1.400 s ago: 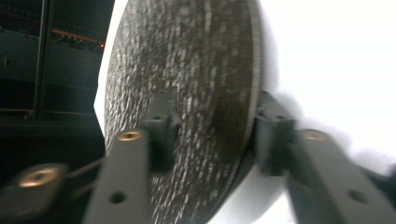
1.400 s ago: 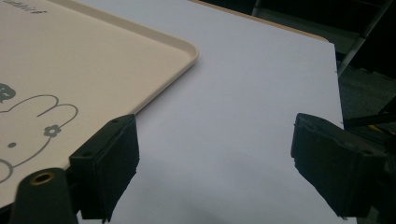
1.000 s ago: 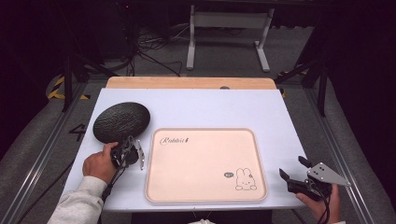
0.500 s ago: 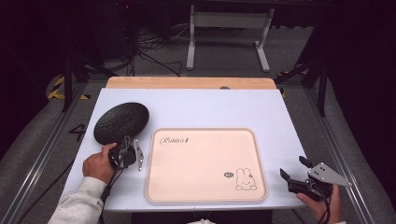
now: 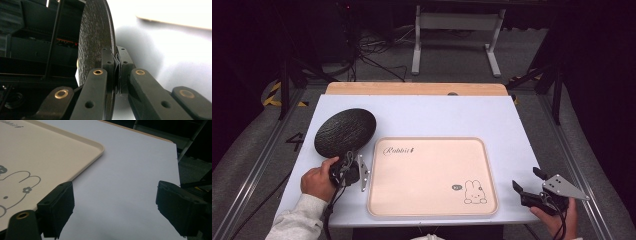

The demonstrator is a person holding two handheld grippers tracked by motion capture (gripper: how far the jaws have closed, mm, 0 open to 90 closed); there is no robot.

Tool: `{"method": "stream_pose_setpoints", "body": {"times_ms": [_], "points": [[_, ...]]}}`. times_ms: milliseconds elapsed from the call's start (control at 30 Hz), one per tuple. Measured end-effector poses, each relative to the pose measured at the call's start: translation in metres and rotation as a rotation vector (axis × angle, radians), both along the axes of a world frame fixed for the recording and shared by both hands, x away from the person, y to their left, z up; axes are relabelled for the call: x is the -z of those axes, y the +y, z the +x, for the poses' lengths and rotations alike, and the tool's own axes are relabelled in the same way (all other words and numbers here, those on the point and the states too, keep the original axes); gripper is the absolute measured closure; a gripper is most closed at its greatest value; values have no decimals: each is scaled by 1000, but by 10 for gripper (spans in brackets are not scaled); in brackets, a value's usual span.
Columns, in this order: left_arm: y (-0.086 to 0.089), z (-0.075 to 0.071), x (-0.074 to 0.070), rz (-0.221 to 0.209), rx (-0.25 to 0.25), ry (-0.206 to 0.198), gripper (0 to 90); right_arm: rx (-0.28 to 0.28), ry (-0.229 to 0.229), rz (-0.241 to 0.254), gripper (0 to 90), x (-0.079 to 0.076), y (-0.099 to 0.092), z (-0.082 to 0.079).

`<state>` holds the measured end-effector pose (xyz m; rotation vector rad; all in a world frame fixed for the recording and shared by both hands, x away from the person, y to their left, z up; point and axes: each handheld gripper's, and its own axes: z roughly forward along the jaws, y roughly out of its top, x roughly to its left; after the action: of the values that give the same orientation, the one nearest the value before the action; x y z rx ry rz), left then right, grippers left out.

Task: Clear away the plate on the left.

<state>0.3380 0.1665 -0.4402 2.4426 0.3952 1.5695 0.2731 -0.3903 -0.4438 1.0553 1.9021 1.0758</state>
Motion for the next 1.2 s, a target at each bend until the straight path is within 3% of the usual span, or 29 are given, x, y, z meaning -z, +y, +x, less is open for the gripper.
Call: {"method": "stream_pose_setpoints", "body": {"times_ms": [267, 400, 500, 833, 1200], "points": [[-22, -17, -11, -13, 84, -18, 868, 1, -2, 1, 158, 0, 0, 0], [-40, -26, -13, 20, 145, -31, 870, 2, -4, 2, 158, 0, -1, 0], [-51, -32, -15, 20, 187, -32, 869, 2, -4, 2, 158, 0, -1, 0], [-91, -51, -20, 10, 332, -12, 864, 2, -5, 3, 158, -1, 0, 0], [-127, -62, -19, 10, 448, 5, 863, 1, -6, 3, 159, -1, -1, -1]]}}
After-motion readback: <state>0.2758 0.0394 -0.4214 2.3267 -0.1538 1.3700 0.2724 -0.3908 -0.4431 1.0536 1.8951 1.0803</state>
